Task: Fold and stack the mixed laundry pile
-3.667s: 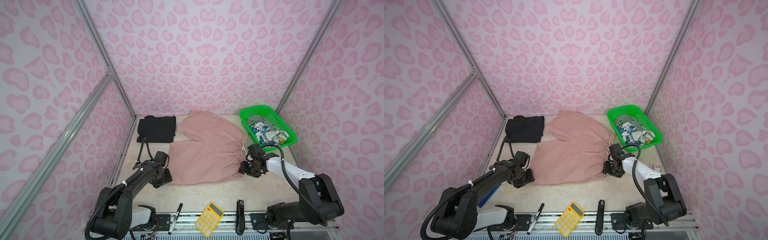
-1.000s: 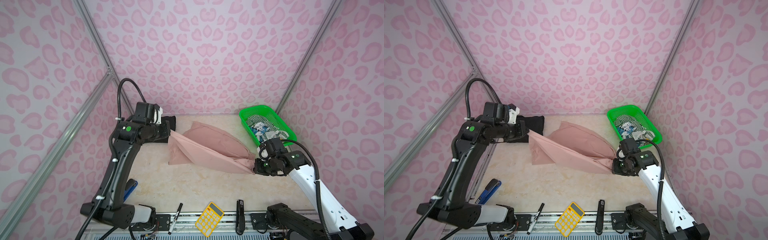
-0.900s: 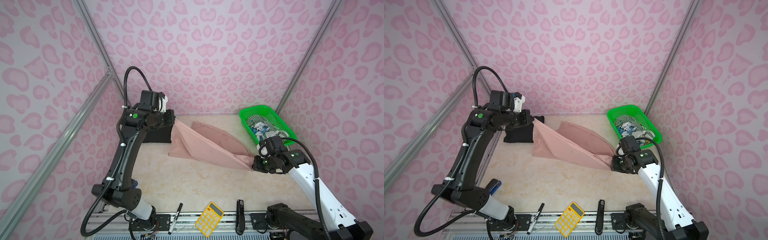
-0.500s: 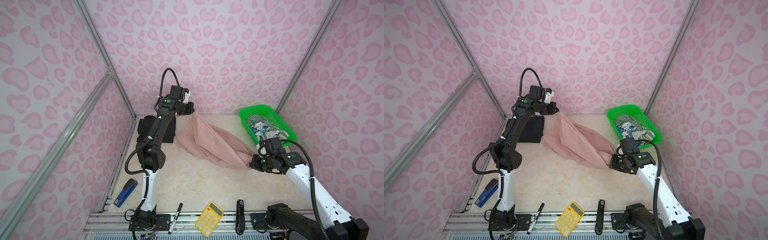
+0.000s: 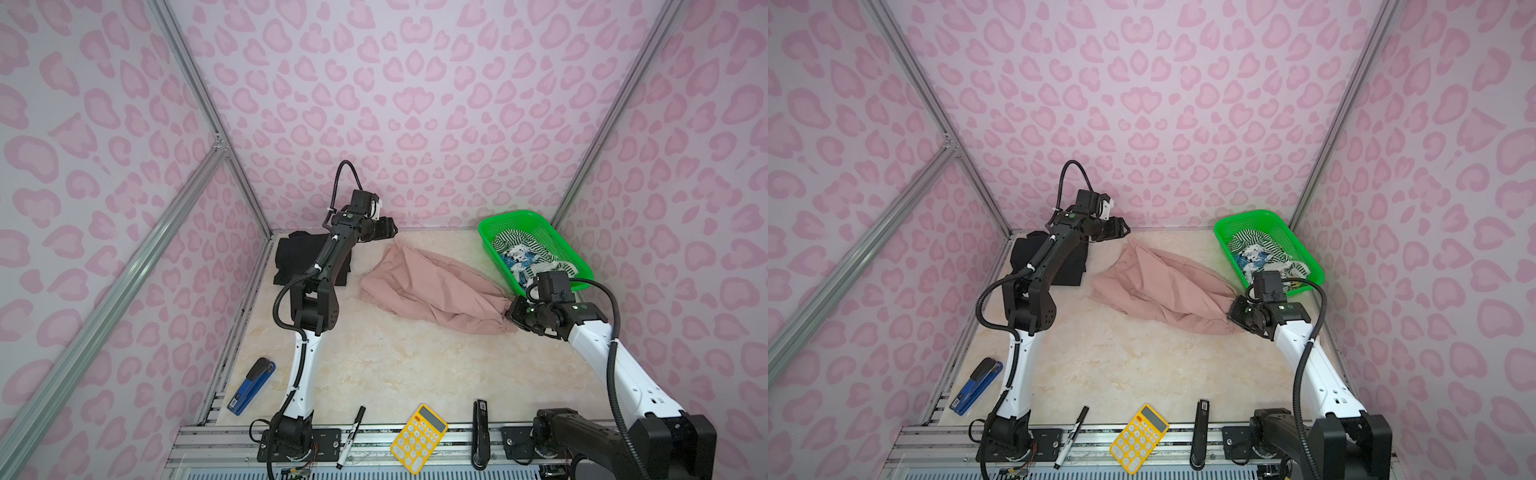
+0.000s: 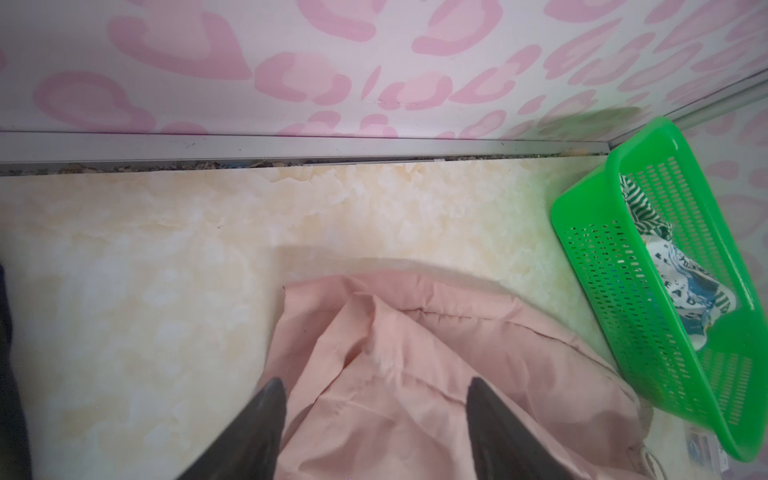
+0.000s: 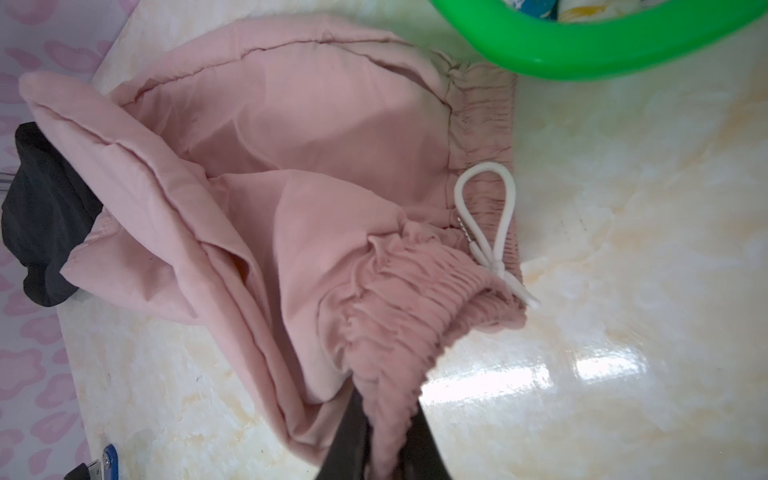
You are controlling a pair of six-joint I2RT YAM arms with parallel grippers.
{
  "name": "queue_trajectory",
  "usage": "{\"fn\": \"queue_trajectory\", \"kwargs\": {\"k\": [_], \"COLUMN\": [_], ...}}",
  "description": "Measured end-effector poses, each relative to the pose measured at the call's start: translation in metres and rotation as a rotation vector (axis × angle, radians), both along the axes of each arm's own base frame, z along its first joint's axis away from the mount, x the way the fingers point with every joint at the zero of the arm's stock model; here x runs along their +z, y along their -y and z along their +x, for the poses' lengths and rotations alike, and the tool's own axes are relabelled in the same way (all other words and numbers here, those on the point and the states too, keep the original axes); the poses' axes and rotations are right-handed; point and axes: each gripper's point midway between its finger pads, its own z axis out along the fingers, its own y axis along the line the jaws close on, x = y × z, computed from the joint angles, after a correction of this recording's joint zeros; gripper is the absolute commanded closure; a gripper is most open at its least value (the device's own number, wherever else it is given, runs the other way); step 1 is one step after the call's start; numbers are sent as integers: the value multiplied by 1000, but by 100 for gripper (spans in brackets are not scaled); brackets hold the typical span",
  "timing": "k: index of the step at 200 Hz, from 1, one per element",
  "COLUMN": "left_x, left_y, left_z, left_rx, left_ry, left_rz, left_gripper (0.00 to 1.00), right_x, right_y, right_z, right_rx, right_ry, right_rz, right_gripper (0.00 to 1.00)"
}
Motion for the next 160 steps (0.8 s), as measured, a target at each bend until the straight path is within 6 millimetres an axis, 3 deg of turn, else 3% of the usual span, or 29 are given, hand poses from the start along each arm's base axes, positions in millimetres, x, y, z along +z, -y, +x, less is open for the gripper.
{"fn": "queue_trajectory", "kwargs": {"k": [32,47,66,83,100,122,160], "left_x": [-36,-60,-86,-88,-68,-41,-48], "left_y": [-43,-71,-96,-90,-78,-67,-60], "left_z": [-13,-34,-74,-105,-121,-121,-128], "left_rx": [100,156,182,136,81,28,-8], "left_ry": [-94,-171,-272,-318,-297,-224,-243], "left_rz": [78,119,142,111,43,-32,-67], "left_gripper": [21,22,24,26,31,40,38], "right_x": [4,8,10,11,10,7,8], "right_y": [7,12,19,22,24,24,24], "right_z": [18,26,35,41,45,45,45], "right_rx": [-10,-19,-28,-25,-19,-12,-4], "right_ry": [16,25,29,31,28,20,24], "right_rz": [-26,-37,-66,-81,-92,-96,-101], "right_gripper": [83,79,79,79,79,80,81]}}
